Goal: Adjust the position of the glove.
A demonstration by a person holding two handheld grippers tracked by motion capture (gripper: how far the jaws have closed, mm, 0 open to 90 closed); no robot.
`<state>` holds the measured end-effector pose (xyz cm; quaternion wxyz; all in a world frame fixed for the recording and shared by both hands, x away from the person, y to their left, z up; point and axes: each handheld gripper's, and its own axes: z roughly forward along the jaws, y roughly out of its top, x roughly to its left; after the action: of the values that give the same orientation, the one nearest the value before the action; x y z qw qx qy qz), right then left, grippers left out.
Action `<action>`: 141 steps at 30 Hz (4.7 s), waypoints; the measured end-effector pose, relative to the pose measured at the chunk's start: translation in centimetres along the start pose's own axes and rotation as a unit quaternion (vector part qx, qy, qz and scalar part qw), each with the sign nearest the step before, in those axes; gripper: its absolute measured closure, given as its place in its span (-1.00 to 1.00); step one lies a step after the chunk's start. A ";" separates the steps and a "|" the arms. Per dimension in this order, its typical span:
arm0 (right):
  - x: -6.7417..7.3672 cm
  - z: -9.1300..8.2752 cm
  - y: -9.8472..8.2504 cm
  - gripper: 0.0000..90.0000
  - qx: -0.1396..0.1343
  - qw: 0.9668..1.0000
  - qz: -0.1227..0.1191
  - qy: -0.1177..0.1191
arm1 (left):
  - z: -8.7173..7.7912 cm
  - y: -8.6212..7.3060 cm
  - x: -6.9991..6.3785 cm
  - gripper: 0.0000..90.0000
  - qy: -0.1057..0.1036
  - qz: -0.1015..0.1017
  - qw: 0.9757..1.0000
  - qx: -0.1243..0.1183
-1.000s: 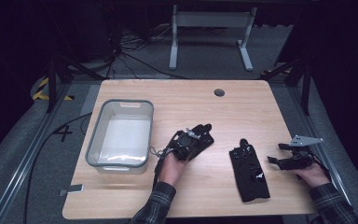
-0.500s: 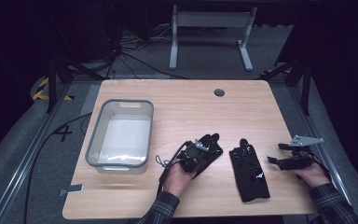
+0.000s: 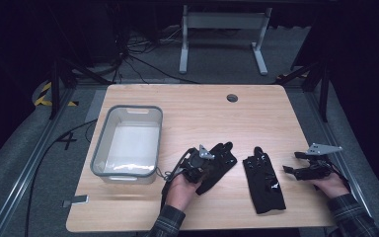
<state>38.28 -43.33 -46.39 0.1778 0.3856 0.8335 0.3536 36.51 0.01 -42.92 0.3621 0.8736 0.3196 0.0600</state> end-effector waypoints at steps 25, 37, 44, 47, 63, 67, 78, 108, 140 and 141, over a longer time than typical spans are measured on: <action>0.0 0.0 0.0 -0.61 0.000 1.000 0.000 0.000 | 1.3 -1.6 -0.8 1.00 -0.015 -0.004 0.999 0.048; 0.0 0.0 0.0 -0.61 0.000 1.000 0.000 0.000 | 2.3 -1.3 -3.0 1.00 -0.082 0.016 0.995 0.050; 0.0 0.0 0.0 -0.61 0.000 1.000 0.000 0.000 | 2.6 -1.3 -4.4 0.99 -0.110 0.041 0.992 0.053; 0.0 0.0 0.0 -0.61 0.000 1.000 0.000 0.000 | 2.4 -1.1 -4.4 0.99 -0.111 0.041 0.992 0.045; 0.0 0.1 0.1 -0.61 0.001 1.000 0.000 0.000 | 3.0 1.2 0.0 0.99 -0.037 0.027 0.999 0.026; 0.0 0.1 0.1 -0.61 0.001 1.000 0.000 0.000 | 4.3 1.1 -0.5 0.99 -0.042 0.034 0.998 0.043; 0.1 0.1 0.1 -0.61 0.002 1.000 -0.001 0.001 | 5.1 1.6 -1.8 0.99 -0.058 0.047 0.996 0.039; 6.2 -0.1 2.2 1.00 0.019 0.988 -0.088 0.128 | 3.2 -0.3 -0.7 0.05 -0.042 -0.001 0.999 0.008; 6.3 0.2 2.1 1.00 0.033 0.986 -0.099 0.128 | 3.5 0.1 -1.4 0.94 -0.068 -0.050 0.996 0.019; 6.3 0.2 2.1 1.00 0.034 0.986 -0.099 0.128 | 3.4 0.1 -1.4 0.94 -0.068 -0.054 0.996 0.018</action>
<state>35.46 -37.41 -45.16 0.0905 0.2588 0.8947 0.3525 36.61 -2.89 -45.18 0.3703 0.8632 0.3422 -0.0250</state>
